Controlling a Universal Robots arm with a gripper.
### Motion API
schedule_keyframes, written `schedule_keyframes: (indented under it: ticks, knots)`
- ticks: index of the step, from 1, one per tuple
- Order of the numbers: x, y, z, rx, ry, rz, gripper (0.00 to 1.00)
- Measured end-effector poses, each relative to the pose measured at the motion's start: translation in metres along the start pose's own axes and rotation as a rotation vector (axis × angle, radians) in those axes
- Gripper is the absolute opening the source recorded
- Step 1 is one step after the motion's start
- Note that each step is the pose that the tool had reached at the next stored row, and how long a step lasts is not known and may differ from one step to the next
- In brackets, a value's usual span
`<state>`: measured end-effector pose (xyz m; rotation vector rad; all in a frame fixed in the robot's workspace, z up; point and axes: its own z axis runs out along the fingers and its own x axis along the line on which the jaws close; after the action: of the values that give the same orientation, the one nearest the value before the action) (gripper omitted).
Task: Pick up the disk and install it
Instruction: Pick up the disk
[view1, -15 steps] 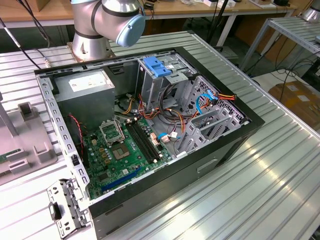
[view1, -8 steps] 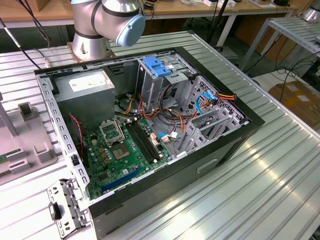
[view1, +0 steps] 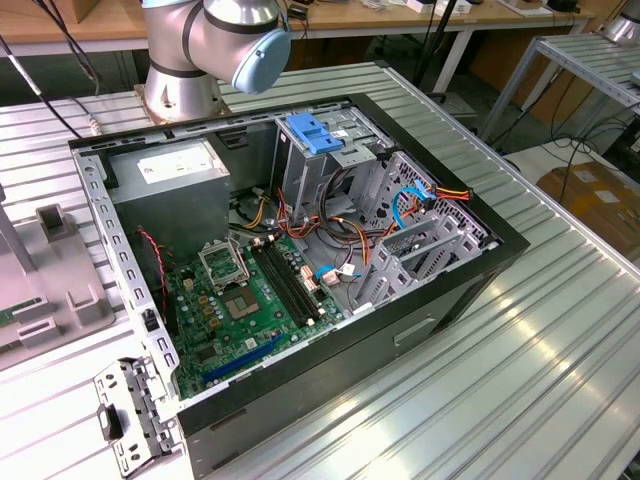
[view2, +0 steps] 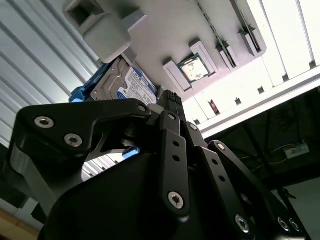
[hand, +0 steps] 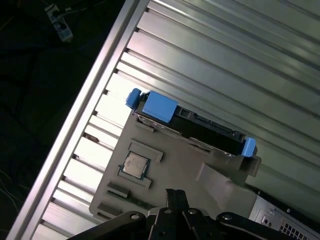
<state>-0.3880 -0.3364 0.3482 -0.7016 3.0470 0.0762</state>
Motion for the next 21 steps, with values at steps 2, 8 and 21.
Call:
schedule_keyframes:
  ticks: [2, 8, 21]
  knots:
    - [0.0000, 0.0000, 0.0000, -0.0004, 0.0006, -0.014, 0.11]
    - [0.0000, 0.0000, 0.0000, -0.0015, 0.0027, -0.060, 0.11]
    - [0.0000, 0.0000, 0.0000, -0.0040, 0.0073, -0.164, 0.11]
